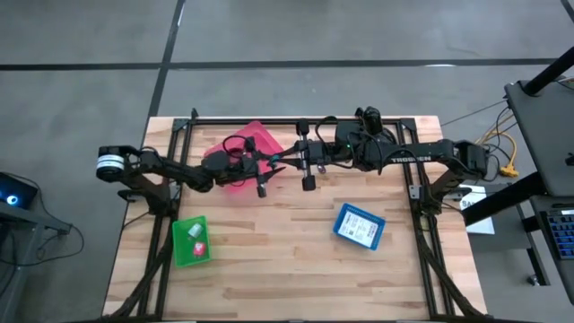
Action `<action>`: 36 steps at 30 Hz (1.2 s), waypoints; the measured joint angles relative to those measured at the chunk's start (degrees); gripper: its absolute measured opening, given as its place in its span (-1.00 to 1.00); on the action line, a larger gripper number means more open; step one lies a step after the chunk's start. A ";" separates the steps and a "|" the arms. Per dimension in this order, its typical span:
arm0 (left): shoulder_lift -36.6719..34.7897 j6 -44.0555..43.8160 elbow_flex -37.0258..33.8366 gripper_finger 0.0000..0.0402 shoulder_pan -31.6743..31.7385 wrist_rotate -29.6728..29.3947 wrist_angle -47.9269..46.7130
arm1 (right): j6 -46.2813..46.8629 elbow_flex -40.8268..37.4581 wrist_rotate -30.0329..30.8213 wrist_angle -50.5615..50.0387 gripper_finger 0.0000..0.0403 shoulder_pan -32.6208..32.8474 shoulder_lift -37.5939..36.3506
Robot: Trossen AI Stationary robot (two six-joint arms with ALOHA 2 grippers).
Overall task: Pick and place items into bin
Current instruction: Put the blue charger cable into the red bin
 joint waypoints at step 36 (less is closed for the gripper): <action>-0.05 2.69 0.01 -0.92 0.00 -0.02 -1.20 | -0.48 -0.07 0.07 -1.27 -0.79 0.00 0.00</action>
